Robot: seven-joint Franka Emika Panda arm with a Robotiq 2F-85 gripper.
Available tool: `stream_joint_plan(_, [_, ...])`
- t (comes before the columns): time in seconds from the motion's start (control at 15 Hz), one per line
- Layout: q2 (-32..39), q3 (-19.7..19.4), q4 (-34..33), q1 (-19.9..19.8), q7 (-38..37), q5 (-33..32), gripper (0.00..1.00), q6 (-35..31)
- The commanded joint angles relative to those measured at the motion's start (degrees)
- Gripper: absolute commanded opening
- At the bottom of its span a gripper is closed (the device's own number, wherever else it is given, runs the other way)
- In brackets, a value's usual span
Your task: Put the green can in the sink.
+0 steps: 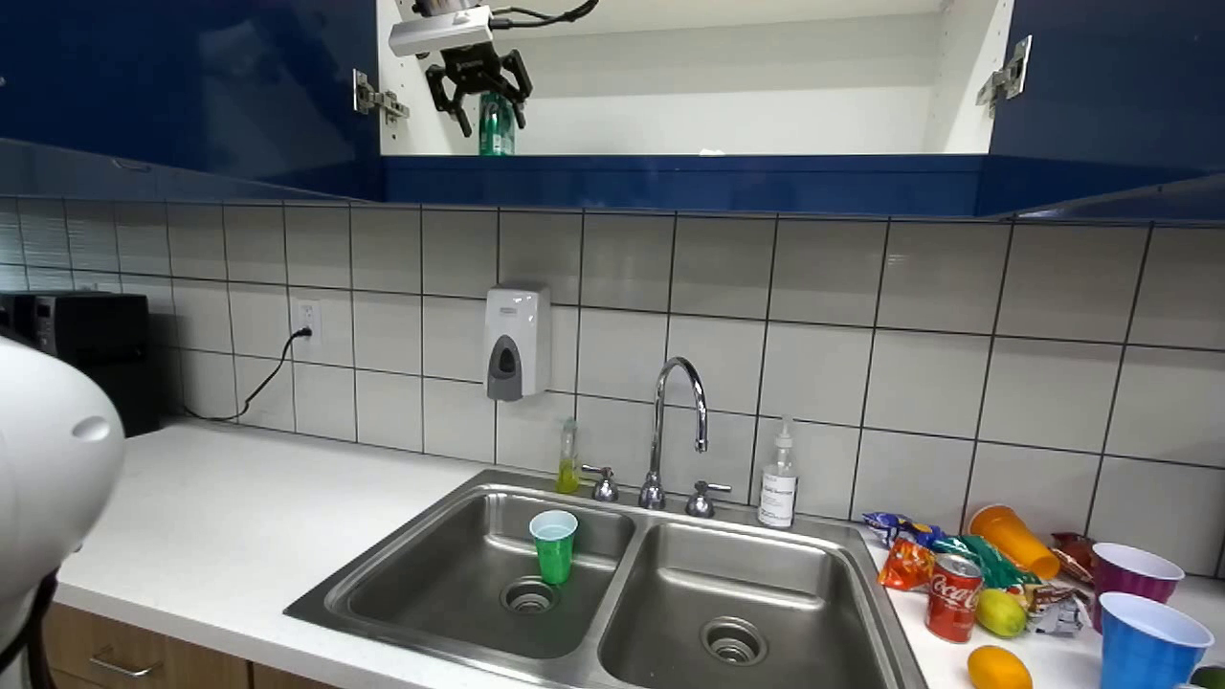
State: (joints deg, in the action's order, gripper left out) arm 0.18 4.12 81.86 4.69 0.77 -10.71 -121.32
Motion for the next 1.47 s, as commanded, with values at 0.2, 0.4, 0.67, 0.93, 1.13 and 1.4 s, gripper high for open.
stream_joint_plan(0.2, [0.9,0.0,-1.6,0.0,-0.7,-1.1,0.76,-0.6])
stream_joint_plan(0.4, [1.0,0.0,-1.6,0.0,-0.8,-1.1,0.6,-0.8])
stream_joint_plan(0.67, [1.1,-0.1,-1.5,0.0,-0.8,-0.9,0.39,-1.0])
stream_joint_plan(0.93, [1.1,-0.2,-1.4,-0.1,-0.5,-0.6,0.39,-0.8])
stream_joint_plan(1.13, [0.8,-0.4,-1.6,-0.2,-0.6,-0.6,0.39,1.8])
stream_joint_plan(1.4, [0.4,-1.2,-1.8,-0.6,-1.0,-0.5,0.39,3.2])
